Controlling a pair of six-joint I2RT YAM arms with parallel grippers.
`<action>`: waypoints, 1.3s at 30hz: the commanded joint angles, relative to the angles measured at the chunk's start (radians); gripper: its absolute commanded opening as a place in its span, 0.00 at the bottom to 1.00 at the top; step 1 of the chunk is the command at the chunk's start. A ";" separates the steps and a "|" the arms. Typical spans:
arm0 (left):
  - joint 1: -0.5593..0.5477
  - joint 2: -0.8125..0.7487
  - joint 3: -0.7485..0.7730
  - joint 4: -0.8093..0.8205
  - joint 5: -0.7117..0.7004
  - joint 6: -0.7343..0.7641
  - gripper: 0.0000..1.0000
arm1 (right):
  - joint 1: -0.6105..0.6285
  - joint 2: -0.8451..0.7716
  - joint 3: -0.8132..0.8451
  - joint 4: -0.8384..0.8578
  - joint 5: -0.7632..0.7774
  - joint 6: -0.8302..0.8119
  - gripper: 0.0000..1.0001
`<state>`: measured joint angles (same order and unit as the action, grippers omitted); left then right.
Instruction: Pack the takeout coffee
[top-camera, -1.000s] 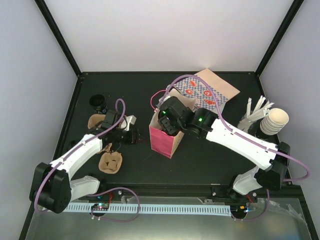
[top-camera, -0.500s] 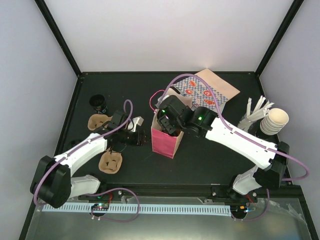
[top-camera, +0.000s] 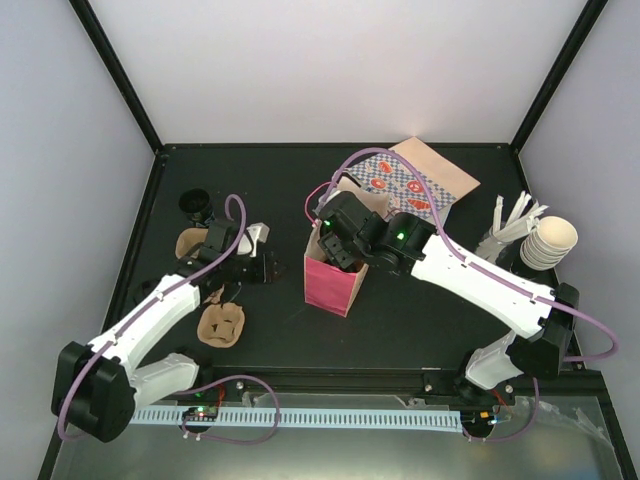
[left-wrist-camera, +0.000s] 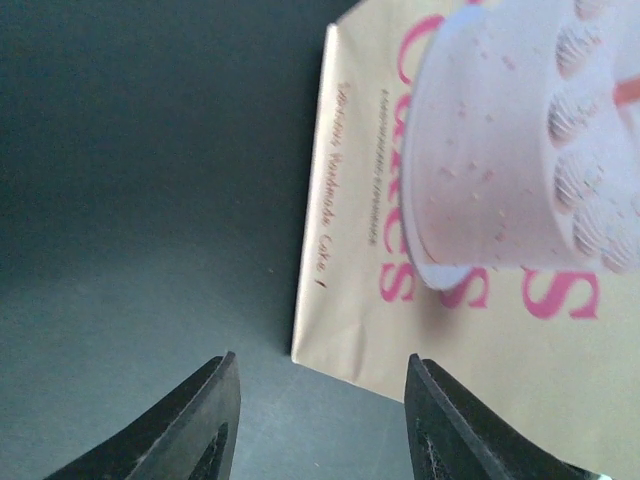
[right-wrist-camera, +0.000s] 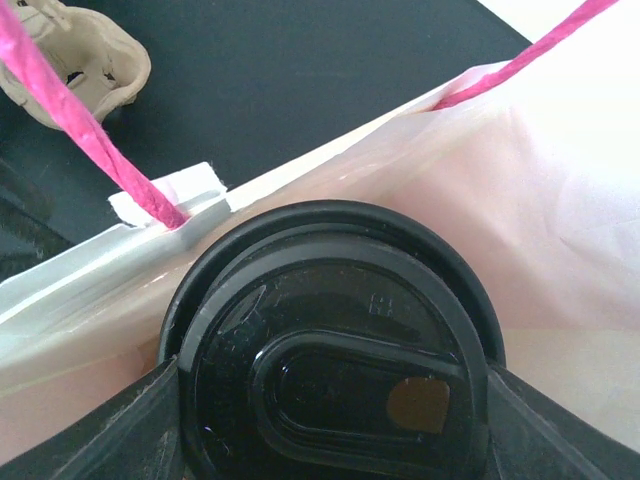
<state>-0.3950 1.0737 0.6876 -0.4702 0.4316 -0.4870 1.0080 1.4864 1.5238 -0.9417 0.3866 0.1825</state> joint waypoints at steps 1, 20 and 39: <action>0.031 0.029 0.009 0.033 -0.056 -0.012 0.46 | -0.005 -0.009 0.019 -0.021 0.049 0.017 0.43; -0.131 0.344 0.047 0.322 0.018 -0.128 0.06 | -0.042 0.021 0.051 -0.040 0.013 0.029 0.42; -0.404 0.325 0.063 0.444 -0.087 -0.317 0.05 | -0.040 -0.015 0.039 -0.073 -0.143 -0.011 0.42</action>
<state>-0.7612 1.4158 0.7113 -0.1043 0.3885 -0.7509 0.9699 1.5032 1.5574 -1.0050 0.2909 0.1852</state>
